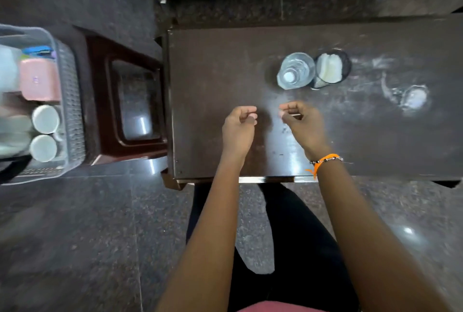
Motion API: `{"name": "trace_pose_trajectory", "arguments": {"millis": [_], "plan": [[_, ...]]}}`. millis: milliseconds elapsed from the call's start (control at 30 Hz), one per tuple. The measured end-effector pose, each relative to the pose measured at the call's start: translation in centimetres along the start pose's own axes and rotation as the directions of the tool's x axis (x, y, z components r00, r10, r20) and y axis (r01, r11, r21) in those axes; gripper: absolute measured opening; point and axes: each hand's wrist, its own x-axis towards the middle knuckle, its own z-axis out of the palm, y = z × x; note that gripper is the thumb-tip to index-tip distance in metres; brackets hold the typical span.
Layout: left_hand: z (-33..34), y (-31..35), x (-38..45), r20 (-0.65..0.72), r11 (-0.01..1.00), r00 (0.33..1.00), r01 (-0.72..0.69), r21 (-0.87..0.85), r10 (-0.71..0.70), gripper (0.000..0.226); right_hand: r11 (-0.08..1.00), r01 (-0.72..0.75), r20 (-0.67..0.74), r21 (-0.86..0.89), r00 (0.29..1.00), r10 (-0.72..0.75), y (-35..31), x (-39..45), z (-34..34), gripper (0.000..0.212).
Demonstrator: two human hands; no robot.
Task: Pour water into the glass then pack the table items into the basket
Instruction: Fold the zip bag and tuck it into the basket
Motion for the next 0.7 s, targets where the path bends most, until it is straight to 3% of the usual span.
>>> {"name": "trace_pose_trajectory", "arguments": {"millis": [233, 367, 500, 700], "plan": [[7.4, 1.7, 0.8, 0.062, 0.994, 0.998, 0.019, 0.105, -0.025, 0.026, 0.999, -0.043, -0.151, -0.015, 0.988, 0.040, 3.0, 4.9, -7.9, 0.020], [9.5, 3.0, 2.2, 0.114, 0.987, 0.984, 0.123, 0.106, -0.135, 0.043, 0.997, -0.073, -0.302, -0.025, 0.951, 0.062, 3.1, 8.2, -9.3, 0.032], [11.1, 3.4, 3.8, 0.139, 0.970, 0.967, 0.195, 0.142, -0.215, 0.059, 0.993, -0.081, -0.284, -0.085, 0.957, 0.054, 2.8, 11.7, -10.0, 0.043], [12.4, 4.0, 4.7, 0.163, 0.965, 0.970, 0.142, 0.219, -0.179, 0.061, 0.982, -0.135, -0.300, -0.135, 0.950, 0.089, 3.3, 13.5, -10.1, 0.044]]}}
